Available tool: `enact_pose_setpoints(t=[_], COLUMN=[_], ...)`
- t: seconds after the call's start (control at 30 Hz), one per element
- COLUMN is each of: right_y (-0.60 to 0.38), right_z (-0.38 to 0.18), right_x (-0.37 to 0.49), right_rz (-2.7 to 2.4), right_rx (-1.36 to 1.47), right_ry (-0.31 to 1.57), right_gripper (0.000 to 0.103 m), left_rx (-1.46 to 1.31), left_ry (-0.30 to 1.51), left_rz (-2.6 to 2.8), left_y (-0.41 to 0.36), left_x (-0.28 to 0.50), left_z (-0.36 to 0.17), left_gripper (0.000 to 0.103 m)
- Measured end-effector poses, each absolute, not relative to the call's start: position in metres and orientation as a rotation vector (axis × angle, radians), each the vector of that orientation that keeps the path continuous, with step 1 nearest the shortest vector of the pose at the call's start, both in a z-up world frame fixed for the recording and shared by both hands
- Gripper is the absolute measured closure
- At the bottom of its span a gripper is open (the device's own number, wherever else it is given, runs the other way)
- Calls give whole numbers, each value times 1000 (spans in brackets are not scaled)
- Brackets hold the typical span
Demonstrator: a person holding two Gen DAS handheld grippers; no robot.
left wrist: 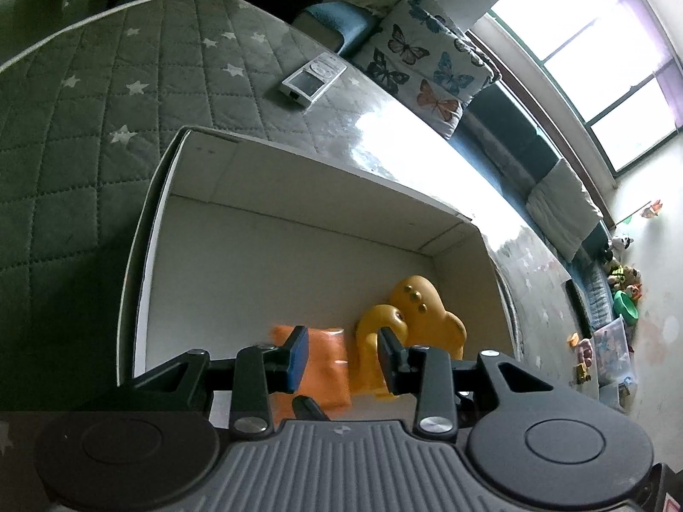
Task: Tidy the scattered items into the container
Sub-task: 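Lift the orange block over the box rim and open both tools inside, then withdraw both tools from the box toward the green block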
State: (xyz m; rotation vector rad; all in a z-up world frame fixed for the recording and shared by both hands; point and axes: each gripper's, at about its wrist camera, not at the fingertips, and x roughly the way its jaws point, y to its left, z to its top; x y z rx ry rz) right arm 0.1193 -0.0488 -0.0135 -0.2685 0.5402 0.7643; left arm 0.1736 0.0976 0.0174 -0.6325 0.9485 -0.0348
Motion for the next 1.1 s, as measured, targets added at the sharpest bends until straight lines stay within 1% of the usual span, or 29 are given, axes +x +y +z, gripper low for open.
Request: enact_pose_setpoints(t=[0.1,0.17,0.3,0.43,0.73,0.83,1.1], right_y=[-50,-52,-58,-64,-86,-95,-120], right_z=[-11,-10,-6,-2,2,2,-3], right_x=[118,116,108,101,81,72,46], right_rz=[762,759,750,741,718,709,671], right_rx=[-268,-268,-274,-281,-283,-286,-286], right_ry=[531,524,510,496,474,468,479], right_gripper=[43,39,38,33,28,23,23], left_rx=[-625,-623,-616,-601,-546,-529,-468], left_ry=[946,944,937,927,915,910,885], left_rz=[-32,-33,-35,-46,-79,-98,-145], left_y=[96,95,91,84,61,52,24], left_x=[172,170,165,157,136,128,105], left_z=[19,20,23,28,36,38,42], left_gripper=[65,65,65,65,65,66,66])
